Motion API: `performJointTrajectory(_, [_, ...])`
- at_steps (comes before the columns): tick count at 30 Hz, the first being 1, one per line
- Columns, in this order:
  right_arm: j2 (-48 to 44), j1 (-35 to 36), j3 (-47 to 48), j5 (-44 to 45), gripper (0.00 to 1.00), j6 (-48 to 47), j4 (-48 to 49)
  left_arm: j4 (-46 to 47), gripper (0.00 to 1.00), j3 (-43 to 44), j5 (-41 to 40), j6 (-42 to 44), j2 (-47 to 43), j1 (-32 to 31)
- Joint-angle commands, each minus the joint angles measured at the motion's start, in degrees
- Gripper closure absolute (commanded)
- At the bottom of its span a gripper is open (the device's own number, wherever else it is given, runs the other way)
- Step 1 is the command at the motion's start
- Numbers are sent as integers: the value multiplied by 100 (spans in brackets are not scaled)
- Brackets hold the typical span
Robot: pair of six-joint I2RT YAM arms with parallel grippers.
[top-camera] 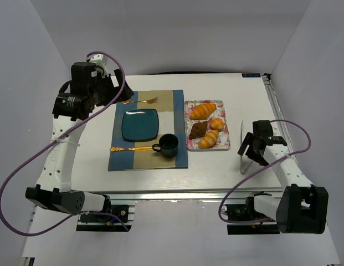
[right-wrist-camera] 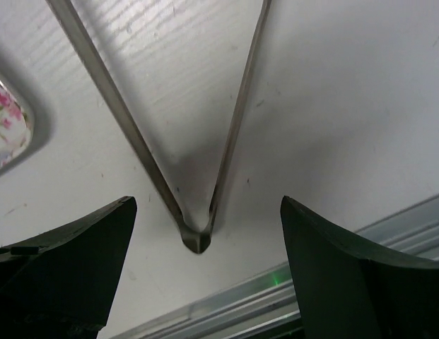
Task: Place the bread
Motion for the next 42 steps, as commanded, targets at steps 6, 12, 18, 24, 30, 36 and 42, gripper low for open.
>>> performJointTrajectory(6, [716, -714, 20, -857, 11, -1004, 1381, -31, 2, -2, -34, 80, -185, -25])
performJointTrajectory(12, [1077, -723, 293, -902, 11, -1347, 1435, -66, 2, 34, -131, 106, -167, -25])
performJointTrajectory(18, [981, -723, 276, -990, 11, -1295, 1426, -74, 2, 7, -219, 98, -176, -25])
performJointTrajectory(24, [735, -723, 293, -998, 11, -1128, 1329, -92, 2, 7, -219, 107, -149, -25])
performJointTrajectory(30, [786, -723, 284, -1051, 11, -1119, 1294, -57, 2, -2, -184, 98, -114, -25])
performJointTrajectory(36, [997, -723, 240, -1121, 11, -1163, 1399, -57, 2, -10, -166, 98, -123, -25])
performJointTrajectory(42, [1147, -714, 249, -1183, 11, -1189, 1478, -83, 2, -28, -193, 133, -140, -25])
